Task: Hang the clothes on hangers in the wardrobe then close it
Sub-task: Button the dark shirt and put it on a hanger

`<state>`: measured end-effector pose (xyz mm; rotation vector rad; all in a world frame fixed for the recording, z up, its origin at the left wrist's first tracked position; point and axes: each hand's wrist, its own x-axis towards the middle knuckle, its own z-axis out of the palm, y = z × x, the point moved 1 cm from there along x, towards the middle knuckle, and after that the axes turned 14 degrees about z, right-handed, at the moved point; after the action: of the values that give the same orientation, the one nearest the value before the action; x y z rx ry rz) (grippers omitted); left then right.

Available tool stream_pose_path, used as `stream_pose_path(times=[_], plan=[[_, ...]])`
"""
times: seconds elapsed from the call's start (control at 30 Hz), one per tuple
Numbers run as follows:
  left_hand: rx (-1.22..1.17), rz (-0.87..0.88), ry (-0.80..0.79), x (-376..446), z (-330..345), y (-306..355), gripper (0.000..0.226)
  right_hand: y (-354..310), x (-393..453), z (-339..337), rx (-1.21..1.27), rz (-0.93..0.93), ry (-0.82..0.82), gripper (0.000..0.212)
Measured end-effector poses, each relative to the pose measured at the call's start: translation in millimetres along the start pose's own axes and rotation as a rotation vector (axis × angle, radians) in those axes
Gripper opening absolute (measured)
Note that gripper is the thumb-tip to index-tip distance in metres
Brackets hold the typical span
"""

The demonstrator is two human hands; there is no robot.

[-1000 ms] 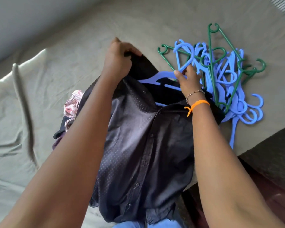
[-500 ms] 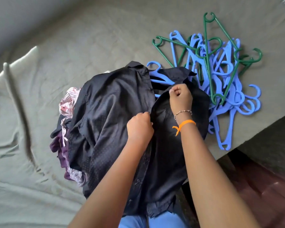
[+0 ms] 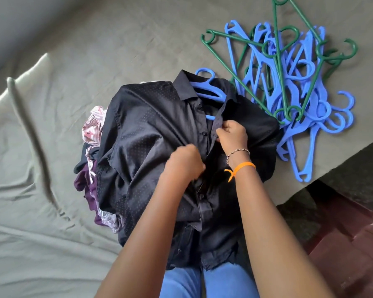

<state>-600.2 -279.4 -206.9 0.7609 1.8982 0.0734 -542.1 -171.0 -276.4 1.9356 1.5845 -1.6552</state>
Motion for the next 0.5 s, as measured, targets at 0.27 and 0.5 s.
stream_pose_path(times=[0.27,0.5], plan=[[-0.134,0.088,0.561,34,-18,3,0.018,6,-7,-11,0.323,0.078,-0.187,0.014],[-0.096,0.077,0.637,41,-12,4,0.01,8,-14,-9,0.058,-0.025,-0.098,0.03]])
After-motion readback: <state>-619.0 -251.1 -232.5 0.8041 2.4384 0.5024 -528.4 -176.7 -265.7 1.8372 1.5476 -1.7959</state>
